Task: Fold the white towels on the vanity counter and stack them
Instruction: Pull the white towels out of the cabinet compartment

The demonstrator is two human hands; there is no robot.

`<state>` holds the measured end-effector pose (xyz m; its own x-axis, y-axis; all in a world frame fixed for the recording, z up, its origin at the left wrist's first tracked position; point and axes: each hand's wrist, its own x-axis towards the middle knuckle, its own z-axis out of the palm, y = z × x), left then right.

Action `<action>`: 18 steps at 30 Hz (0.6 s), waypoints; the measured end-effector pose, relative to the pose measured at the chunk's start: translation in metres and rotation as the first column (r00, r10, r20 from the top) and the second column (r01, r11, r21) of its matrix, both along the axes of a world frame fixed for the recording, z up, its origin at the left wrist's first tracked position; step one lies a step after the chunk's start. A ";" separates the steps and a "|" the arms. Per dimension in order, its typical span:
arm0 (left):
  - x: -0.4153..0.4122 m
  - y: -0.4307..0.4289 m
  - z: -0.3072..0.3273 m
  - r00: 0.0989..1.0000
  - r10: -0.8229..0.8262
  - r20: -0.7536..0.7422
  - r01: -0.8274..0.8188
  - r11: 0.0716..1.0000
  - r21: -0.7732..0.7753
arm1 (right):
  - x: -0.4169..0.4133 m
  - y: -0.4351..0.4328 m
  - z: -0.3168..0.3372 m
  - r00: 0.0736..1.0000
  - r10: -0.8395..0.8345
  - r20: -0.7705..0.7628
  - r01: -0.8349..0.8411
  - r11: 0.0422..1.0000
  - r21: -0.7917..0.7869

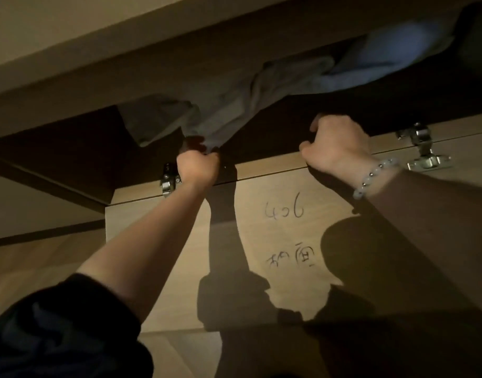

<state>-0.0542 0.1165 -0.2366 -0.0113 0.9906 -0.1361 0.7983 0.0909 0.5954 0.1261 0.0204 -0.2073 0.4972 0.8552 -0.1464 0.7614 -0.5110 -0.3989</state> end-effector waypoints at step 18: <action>0.049 0.061 -0.023 0.894 -0.246 -0.375 0.269 0.963 0.008 | 0.011 -0.015 0.004 0.999 -0.037 0.021 0.037 0.999 -0.009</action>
<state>-0.0049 0.1771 -0.2599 0.2071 0.9716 -0.1141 0.9517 -0.1731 0.2536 0.1366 0.0055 -0.2036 0.5313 0.8350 -0.1434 0.7501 -0.5423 -0.3785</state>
